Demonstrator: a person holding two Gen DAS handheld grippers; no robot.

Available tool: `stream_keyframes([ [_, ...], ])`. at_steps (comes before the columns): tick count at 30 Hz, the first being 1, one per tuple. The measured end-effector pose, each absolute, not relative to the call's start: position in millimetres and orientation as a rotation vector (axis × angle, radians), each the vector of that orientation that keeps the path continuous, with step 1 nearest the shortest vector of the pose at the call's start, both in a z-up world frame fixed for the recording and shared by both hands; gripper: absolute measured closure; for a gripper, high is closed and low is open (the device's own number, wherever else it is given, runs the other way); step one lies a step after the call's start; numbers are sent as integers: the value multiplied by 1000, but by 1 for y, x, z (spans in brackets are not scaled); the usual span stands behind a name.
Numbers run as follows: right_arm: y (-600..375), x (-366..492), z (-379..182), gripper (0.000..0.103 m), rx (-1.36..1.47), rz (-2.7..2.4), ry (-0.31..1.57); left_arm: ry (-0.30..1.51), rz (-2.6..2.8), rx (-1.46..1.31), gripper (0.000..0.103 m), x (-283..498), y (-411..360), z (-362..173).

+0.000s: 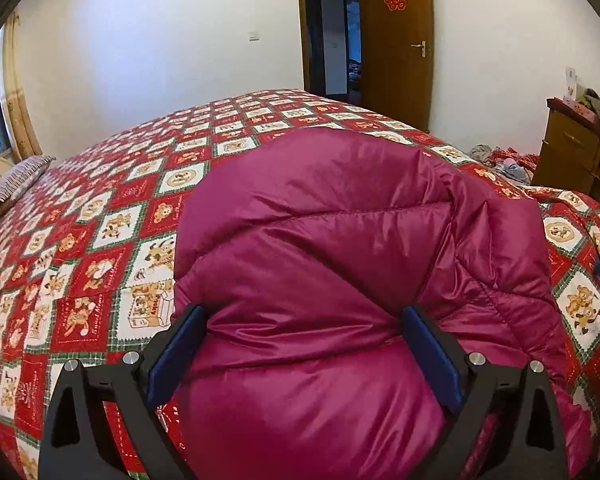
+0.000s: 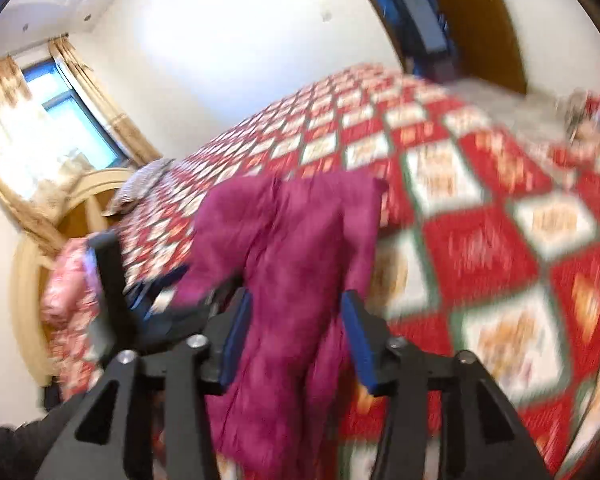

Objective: Fold large clothes

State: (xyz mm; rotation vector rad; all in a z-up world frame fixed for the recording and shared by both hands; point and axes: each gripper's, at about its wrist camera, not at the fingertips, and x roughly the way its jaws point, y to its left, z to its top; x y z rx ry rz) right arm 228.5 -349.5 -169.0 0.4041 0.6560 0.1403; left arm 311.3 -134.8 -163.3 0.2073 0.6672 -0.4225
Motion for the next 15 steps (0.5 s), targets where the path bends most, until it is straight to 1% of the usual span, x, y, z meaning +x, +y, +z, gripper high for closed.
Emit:
stream_keyframes([
  [2,-343,253,-167,43,358,99,644,666,-419,209,4,312,-134,-163],
  [3,-337,266,-169,45,324,87,646,667,-419,208,4,312,-134,-163],
  [4,-331,273,-173,51,282,76,660,669,-418,206,4,313,-134,-163],
  [5,-323,283,-178,78,223,45,690,670,-414,206,4,313,-134,-164],
  [6,-318,293,-188,87,167,-8,731,672,-411,200,4,314,-134,-164],
  [8,-325,303,-205,89,205,-40,785,681,-402,188,4,317,-134,-164],
  [10,-335,311,-220,89,266,-78,811,692,-393,191,4,319,-136,-165],
  [12,-339,317,-235,90,294,-99,823,697,-377,214,3,320,-141,-166],
  [15,-336,311,-241,90,278,-112,799,700,-345,248,1,322,-149,-168],
])
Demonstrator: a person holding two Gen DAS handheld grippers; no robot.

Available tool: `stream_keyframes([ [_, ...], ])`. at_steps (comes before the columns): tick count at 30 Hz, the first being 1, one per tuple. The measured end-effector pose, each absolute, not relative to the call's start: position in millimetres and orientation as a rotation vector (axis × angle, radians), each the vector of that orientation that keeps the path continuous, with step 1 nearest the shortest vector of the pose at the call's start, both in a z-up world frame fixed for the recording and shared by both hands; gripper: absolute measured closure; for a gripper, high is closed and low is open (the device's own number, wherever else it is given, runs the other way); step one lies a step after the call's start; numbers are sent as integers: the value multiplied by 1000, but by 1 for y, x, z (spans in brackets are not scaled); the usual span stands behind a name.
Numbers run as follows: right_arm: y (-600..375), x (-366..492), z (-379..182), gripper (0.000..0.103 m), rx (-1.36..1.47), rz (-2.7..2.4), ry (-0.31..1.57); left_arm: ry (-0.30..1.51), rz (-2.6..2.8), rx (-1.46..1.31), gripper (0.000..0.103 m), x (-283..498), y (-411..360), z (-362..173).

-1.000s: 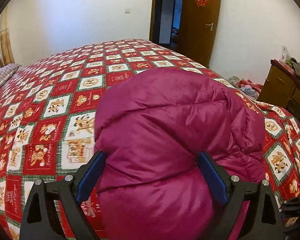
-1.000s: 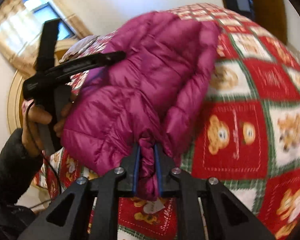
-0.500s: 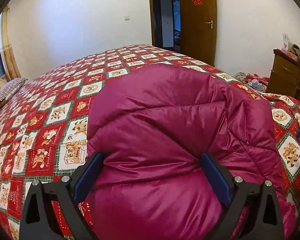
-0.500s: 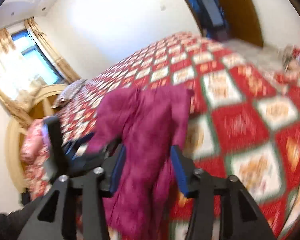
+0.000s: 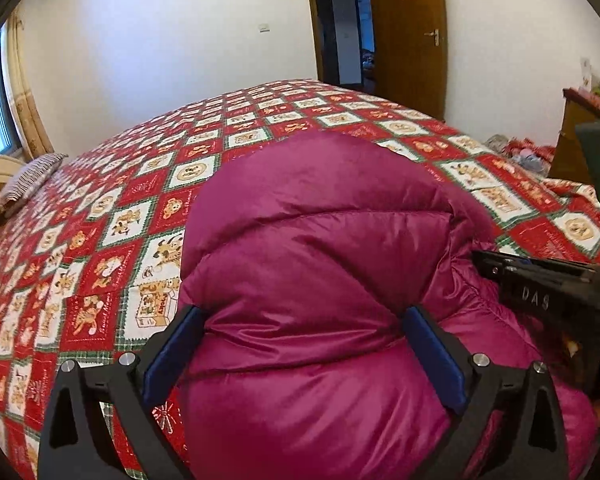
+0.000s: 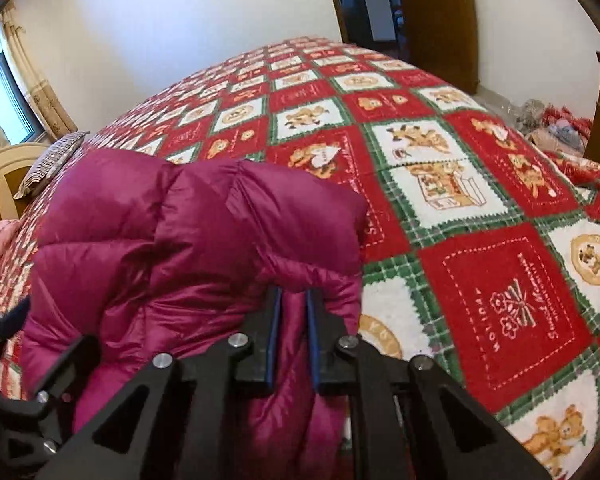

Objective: Fold large clothes

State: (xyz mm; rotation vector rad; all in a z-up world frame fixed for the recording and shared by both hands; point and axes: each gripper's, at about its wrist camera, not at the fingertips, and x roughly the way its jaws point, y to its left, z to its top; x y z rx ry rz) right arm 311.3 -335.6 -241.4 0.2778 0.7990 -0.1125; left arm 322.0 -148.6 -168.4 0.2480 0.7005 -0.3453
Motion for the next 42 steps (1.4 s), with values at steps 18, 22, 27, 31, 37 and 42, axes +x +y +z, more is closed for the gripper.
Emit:
stream_keyframes([
  [18,-335,305,-244,90,275,-108,752,655,-245,213,1,362,-132,-121],
  [22,-333,305,-243,90,269,-111,752,748,-206,237,1,410,-143,-139],
  [27,-335,305,-244,90,276,-109,750,832,-210,216,1,427,-148,-166],
  [31,-333,306,-244,90,270,-112,747,842,-193,193,1,428,-149,-180],
  [37,-333,308,-245,90,271,-111,748,765,-91,343,1,421,-174,-188],
  [42,-333,308,-246,90,262,-115,749,776,-94,332,1,425,-171,-190],
])
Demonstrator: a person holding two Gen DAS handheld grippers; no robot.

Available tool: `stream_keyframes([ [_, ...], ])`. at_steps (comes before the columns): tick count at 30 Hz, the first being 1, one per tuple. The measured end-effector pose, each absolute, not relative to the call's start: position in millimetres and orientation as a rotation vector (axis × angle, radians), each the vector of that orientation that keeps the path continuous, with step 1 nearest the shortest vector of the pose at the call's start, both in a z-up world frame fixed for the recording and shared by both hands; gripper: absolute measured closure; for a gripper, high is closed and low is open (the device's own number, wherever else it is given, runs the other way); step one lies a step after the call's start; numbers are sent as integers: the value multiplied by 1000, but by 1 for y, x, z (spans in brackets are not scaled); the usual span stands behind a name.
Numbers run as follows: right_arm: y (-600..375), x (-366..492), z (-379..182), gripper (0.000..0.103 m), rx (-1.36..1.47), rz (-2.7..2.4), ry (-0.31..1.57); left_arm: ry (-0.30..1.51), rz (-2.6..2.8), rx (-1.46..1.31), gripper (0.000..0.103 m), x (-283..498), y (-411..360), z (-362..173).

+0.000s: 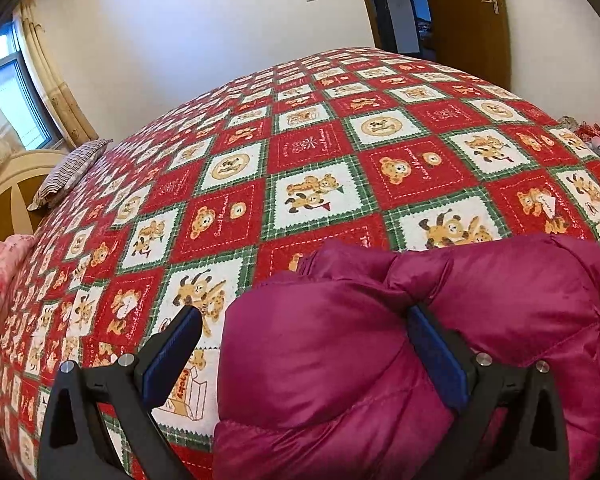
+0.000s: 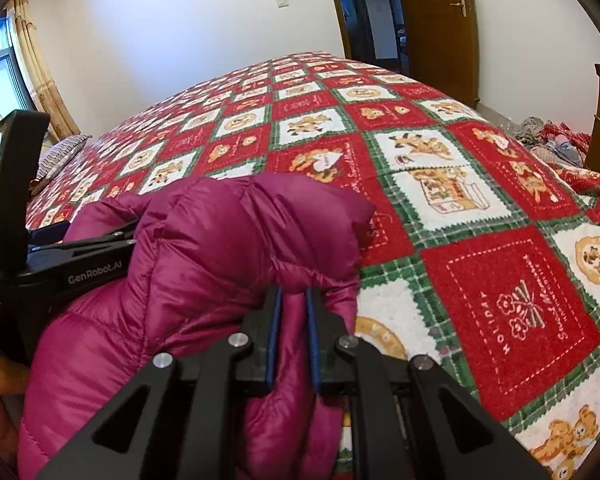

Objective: Fold large clothes

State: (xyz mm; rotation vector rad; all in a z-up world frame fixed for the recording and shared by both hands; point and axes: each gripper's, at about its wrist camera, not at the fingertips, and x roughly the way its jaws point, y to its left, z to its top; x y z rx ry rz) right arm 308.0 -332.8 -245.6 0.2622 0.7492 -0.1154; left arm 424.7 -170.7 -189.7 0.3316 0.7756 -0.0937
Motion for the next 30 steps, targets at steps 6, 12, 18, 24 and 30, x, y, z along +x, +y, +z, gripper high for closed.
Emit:
stream_keyframes([
  [6,-333,309,-245,90,263,-114,749,754,-72,349,1,422,-173,-192],
  [12,-335,310,-245,90,276,-101,758,746,-64,352,1,421,-174,-191],
  [18,-331,311,-245,90,245,-115,761,734,-54,356,0,420,-176,-192],
  [24,-331,311,-245,90,235,-121,757,743,-62,344,1,421,-174,-191],
  [30,-339,308,-243,89,284,-78,763,848,-237,230,1,413,-143,-170],
])
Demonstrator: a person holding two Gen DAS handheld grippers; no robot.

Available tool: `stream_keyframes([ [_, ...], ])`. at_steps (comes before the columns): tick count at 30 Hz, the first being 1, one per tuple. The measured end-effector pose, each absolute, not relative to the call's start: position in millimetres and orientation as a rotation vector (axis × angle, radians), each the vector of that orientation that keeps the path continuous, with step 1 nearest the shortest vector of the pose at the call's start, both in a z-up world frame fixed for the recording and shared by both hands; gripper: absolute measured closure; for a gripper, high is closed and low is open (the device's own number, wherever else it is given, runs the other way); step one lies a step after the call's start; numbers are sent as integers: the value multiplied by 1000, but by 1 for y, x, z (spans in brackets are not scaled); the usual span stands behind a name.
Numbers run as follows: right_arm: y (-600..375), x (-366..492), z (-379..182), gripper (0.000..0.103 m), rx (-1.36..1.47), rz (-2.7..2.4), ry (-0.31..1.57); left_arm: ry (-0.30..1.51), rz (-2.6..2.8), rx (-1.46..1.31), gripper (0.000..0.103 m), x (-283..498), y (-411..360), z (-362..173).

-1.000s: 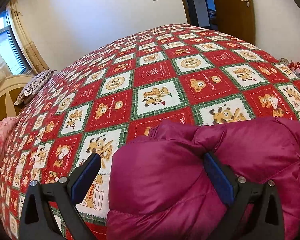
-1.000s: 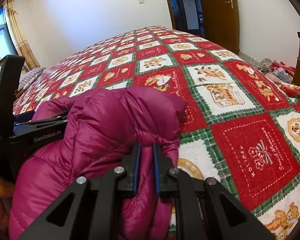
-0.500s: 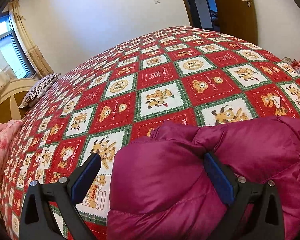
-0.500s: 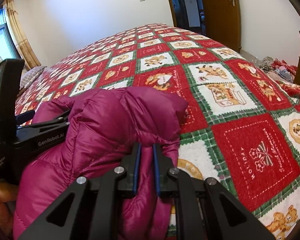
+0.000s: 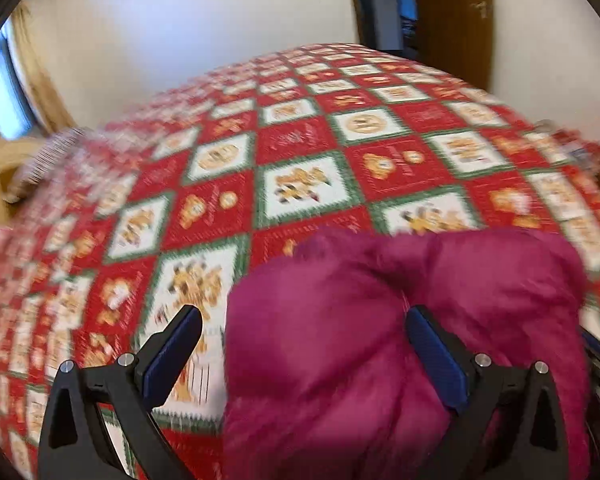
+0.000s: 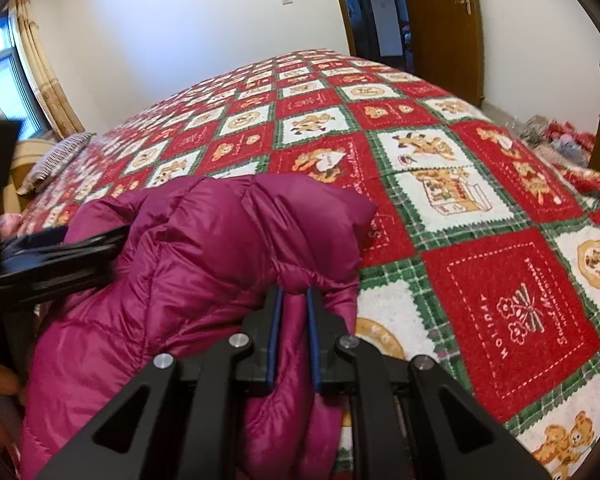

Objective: Fold large clothes

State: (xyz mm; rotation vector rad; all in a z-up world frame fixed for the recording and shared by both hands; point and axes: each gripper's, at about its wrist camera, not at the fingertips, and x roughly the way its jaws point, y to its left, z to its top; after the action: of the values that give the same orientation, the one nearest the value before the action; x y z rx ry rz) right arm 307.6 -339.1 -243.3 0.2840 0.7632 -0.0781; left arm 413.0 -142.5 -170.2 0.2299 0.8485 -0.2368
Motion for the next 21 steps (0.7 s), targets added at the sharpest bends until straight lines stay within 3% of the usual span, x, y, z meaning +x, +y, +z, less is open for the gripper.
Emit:
stream_keyframes([
  [10,-363,270,-212,79,431,0,772,793,-348,101,1,354,-52,-142],
  [11,-364,263,-208,71,438,3,765,792,-358,93,1,349,-46,-142],
  [12,-365,255,-204,52,448,6,758,790,-366,90,1,345,-43,-142],
  [14,-366,238,-194,28,478,6,732,782,-384,85,1,339,-40,-140],
  [21,-356,229,-193,26,600,79,727,835,-497,-33,1,335,-53,-145],
])
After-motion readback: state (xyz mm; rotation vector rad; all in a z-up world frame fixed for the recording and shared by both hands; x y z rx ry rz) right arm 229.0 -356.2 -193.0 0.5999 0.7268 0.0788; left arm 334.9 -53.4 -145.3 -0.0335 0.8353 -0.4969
